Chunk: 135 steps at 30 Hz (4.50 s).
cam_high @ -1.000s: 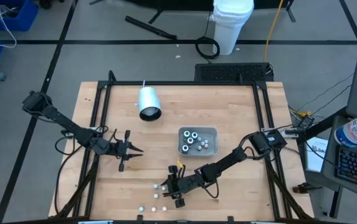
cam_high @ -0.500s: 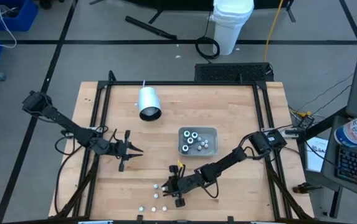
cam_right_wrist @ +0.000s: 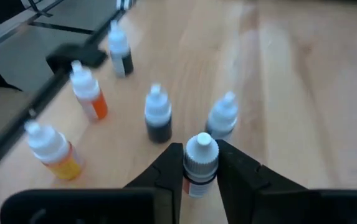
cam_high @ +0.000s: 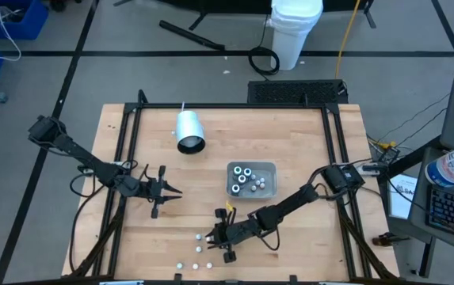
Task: Pick & Place food coloring
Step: Put the small red food coloring bottle into the white bin
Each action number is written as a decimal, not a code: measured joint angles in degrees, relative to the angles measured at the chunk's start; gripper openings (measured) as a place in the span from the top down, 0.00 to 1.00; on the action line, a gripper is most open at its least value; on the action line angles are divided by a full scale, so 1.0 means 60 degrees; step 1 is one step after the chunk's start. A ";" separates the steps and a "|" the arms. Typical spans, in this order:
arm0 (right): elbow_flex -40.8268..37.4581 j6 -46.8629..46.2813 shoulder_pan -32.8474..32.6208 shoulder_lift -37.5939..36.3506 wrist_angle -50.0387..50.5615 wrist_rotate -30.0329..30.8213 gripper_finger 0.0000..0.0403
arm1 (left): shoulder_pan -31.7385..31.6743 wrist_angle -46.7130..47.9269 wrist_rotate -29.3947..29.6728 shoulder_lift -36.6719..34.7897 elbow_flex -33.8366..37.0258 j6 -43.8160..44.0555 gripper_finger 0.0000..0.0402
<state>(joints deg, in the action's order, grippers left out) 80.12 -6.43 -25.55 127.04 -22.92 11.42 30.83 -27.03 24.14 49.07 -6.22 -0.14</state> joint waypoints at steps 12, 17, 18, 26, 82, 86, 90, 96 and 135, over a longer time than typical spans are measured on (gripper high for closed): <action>0.0015 0.0869 0.0133 -0.3982 0.4086 0.1003 0.84 | 0.0004 -0.0116 0.0282 0.0001 0.0000 0.0124 0.83; 0.0011 0.0931 0.0138 -0.4428 0.4583 0.1598 0.85 | 0.0000 -0.1162 0.0223 -0.0002 0.0000 0.0651 0.83; 0.0011 0.0978 0.0154 -0.4426 0.4576 0.1592 0.85 | 0.0006 -0.1355 0.0160 -0.0003 0.0000 0.0720 0.83; -0.0007 0.1311 0.0279 -0.4565 0.5862 0.1840 0.85 | 0.0011 -0.1434 0.0018 0.0000 0.0000 0.0510 0.83; -0.8488 0.0011 0.1910 -0.7490 -0.1207 0.4109 0.85 | 0.0000 -0.0443 0.0329 0.0008 0.0000 0.0008 0.83; -0.8484 -0.0008 0.1947 -0.7543 -0.1156 0.4098 0.85 | 0.0000 -0.0344 0.0323 0.0008 0.0000 0.0007 0.83; -0.8484 -0.0313 0.1951 -0.7542 -0.0727 0.4102 0.85 | 0.0000 0.0027 0.0314 0.0008 0.0000 -0.0004 0.83; -0.8484 -0.0871 0.1951 -0.7509 -0.0629 0.4142 0.85 | 0.0000 0.0026 0.0549 0.0008 0.0000 0.0049 0.83; -0.8473 -0.1323 0.1740 -0.6800 -0.0739 0.4062 0.85 | 0.0000 -0.0035 0.0568 0.0008 0.0000 0.0171 0.83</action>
<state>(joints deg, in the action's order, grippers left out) 29.28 -14.37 -15.11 86.24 -27.35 35.79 30.83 -27.24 27.55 49.12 -6.22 0.89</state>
